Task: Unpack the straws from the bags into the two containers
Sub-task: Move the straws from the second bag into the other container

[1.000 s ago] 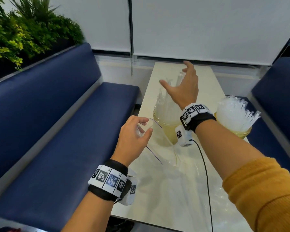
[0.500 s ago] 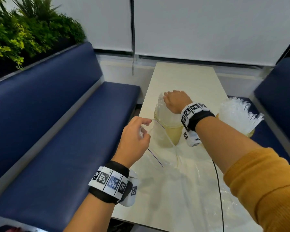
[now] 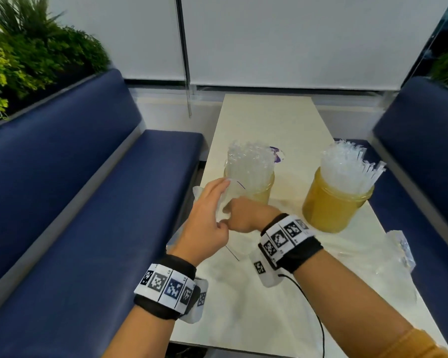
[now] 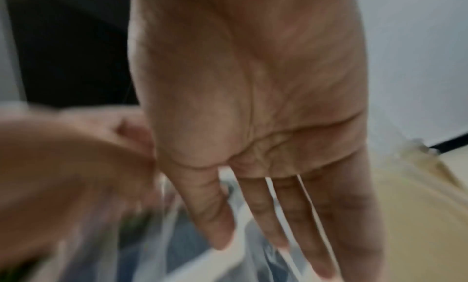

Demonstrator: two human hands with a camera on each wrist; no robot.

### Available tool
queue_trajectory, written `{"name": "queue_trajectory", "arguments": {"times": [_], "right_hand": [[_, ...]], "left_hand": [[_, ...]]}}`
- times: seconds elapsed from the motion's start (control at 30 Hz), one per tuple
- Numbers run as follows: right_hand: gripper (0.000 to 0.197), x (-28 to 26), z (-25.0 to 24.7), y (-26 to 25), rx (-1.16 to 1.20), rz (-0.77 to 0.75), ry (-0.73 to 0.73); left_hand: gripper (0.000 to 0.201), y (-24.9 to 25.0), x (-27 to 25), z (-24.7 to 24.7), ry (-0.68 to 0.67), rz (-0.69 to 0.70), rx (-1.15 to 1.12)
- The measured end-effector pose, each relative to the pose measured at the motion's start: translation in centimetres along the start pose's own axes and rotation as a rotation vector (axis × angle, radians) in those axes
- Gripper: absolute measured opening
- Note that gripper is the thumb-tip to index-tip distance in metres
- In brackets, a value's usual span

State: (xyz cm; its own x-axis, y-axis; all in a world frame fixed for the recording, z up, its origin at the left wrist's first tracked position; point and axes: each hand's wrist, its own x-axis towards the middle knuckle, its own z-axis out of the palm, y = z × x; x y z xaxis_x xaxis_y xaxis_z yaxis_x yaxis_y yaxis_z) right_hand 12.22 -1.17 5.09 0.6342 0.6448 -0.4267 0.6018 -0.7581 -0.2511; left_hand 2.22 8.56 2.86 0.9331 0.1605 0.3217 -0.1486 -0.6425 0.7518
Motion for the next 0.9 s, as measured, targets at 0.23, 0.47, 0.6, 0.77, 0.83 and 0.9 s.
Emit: {"name": "queue_trajectory", "arguments": {"times": [0.23, 0.47, 0.6, 0.77, 0.83, 0.9], "right_hand": [[0.044, 3.0, 7.2, -0.2, -0.158, 0.097, -0.014], [0.032, 3.7, 9.0, 0.5, -0.016, 0.133, 0.01], [0.04, 2.2, 7.5, 0.1, -0.065, 0.159, -0.099], [0.046, -0.7, 3.8, 1.2, -0.121, 0.101, -0.091], [0.046, -1.8, 2.6, 1.9, -0.103, 0.103, -0.087], [0.045, -2.9, 1.8, 2.6, -0.125, 0.092, -0.053]], "left_hand": [[0.09, 0.9, -1.0, 0.8, -0.021, 0.044, 0.019], [0.093, 0.7, -2.0, 0.8, -0.066, 0.106, 0.094], [0.096, 0.3, -2.1, 0.6, -0.088, 0.088, 0.103], [0.096, -0.1, -1.7, 0.8, -0.064, 0.027, 0.101], [0.095, -0.2, -1.5, 0.9, -0.038, 0.004, 0.142], [0.094, -0.2, -1.1, 0.9, -0.007, -0.004, 0.186]]}}
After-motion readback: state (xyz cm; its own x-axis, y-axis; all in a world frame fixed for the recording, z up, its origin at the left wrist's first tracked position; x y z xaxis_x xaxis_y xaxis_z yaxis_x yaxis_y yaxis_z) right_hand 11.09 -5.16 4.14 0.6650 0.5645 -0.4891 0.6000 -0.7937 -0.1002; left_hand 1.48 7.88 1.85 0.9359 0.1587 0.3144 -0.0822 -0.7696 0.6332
